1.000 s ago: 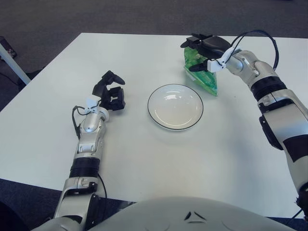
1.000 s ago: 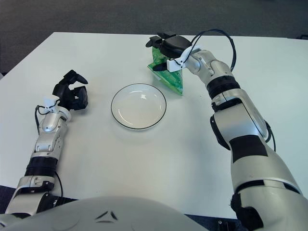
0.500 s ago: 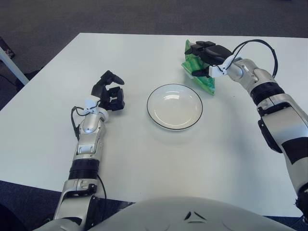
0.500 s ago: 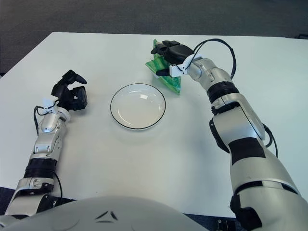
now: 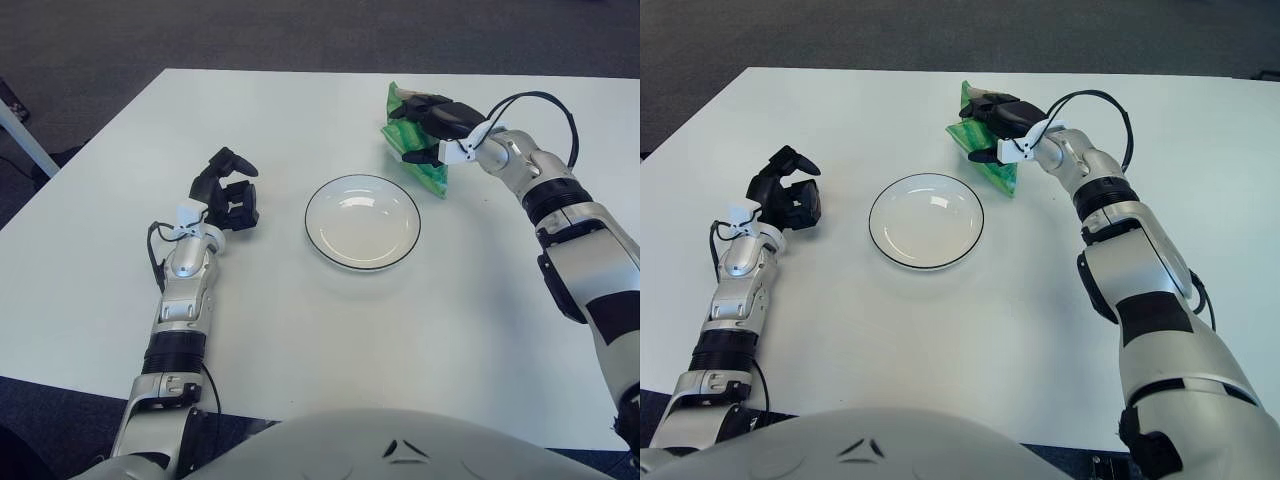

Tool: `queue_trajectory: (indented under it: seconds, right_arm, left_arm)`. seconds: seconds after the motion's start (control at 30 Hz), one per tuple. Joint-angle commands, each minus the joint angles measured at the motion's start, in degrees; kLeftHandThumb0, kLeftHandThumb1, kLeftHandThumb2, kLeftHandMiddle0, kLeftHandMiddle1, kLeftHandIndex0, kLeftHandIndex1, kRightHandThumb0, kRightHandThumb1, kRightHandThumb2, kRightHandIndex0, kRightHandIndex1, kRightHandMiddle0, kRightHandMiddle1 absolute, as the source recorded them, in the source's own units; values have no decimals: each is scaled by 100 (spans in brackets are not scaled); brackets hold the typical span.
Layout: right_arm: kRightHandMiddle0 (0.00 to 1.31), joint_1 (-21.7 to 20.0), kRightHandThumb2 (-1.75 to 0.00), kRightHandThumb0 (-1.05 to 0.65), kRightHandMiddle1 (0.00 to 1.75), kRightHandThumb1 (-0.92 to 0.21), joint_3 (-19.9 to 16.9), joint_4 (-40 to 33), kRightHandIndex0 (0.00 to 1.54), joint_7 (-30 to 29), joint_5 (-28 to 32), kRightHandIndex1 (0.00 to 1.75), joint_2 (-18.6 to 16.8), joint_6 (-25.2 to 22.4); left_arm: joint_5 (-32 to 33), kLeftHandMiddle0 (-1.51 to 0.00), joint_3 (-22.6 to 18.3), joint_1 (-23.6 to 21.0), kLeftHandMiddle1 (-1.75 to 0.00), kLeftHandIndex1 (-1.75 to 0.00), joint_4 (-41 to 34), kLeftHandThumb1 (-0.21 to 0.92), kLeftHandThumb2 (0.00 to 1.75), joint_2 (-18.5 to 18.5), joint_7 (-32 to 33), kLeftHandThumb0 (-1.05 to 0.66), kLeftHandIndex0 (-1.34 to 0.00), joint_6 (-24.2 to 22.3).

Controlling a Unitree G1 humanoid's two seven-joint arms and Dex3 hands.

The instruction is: Put the snack into the plate.

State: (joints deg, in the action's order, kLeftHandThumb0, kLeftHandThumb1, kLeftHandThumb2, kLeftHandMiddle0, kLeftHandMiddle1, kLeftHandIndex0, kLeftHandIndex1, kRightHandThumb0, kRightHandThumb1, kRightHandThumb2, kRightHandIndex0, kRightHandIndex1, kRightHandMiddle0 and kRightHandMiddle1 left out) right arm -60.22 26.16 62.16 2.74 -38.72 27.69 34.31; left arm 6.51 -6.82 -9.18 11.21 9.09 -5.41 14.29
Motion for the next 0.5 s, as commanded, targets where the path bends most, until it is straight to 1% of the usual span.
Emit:
queue_trajectory:
  seconds: [0.0,0.47]
  right_arm:
    - [0,81,-74,-105,62,-92,-68,-46,0,-2,97,0,89,28]
    - [0,196,-79,-105,67,-92,-156,-25,1,21,186,0,158,226]
  left_arm:
    - [5,-120,52,783,-175,-175,405,43,117,-340,71,-44,-52,-72]
    - [-48,-121,44,797,-175,-175,431,44,117,-326,98,-44,-52,19]
